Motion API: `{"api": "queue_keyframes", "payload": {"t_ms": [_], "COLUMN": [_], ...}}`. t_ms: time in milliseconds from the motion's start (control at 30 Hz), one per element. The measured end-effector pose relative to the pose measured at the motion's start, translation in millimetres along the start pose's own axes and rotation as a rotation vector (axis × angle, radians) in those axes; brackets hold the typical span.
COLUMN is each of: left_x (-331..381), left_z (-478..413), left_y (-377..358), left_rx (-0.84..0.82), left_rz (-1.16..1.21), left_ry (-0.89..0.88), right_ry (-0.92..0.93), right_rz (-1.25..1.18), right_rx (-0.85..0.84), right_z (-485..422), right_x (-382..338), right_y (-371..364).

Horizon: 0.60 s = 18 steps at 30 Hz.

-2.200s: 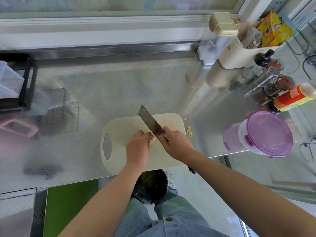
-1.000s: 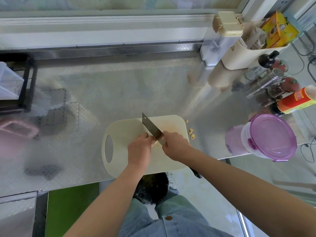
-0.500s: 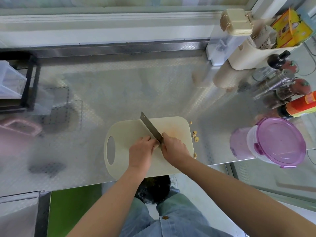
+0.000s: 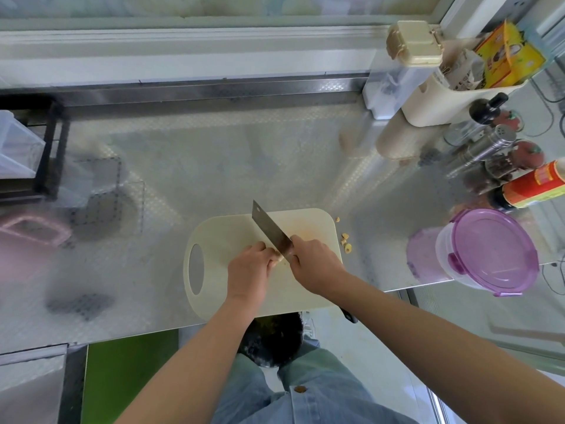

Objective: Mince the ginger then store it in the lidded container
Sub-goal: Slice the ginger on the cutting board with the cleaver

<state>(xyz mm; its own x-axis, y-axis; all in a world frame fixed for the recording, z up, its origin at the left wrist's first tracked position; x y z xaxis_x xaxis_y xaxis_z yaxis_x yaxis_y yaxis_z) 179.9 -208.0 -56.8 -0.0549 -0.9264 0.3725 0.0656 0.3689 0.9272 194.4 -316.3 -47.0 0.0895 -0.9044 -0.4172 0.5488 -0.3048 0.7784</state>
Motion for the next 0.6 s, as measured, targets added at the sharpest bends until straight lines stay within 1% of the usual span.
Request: {"api": "queue_keyframes", "payload": {"t_ms": [233, 433, 600], "left_x": [-1.5, 1.1, 1.7], "left_z": [-0.4, -1.8, -2.5], "left_y": [-3.1, -3.3, -3.7], "left_rx": [-0.002, -0.005, -0.008], "left_rz": [0.007, -0.006, 0.007], "left_ry": [-0.014, -0.03, -0.023], "right_ry": [-0.024, -0.053, -0.029], "right_rz": [0.051, 0.021, -0.003], "right_rx": [-0.017, -0.031, -0.029], "right_z": [6.6, 1.3, -9.5], "right_x": [2.6, 3.7, -4.5], "right_y": [-2.8, -9.2, -14.4]}}
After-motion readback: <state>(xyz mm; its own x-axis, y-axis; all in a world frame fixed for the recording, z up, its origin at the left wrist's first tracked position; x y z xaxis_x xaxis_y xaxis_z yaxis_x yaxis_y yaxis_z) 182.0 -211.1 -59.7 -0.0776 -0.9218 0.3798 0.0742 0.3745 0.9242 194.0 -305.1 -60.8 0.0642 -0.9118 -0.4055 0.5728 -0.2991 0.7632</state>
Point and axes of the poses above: each hand's wrist, its own z-axis away from the middle knuckle, its own y-axis out of the back of the hand, x = y × z, the point moved 10 cm from there along -z, towards the middle knuckle, and after that the axes turned 4 degrees about -z, right-handed, at the moved point
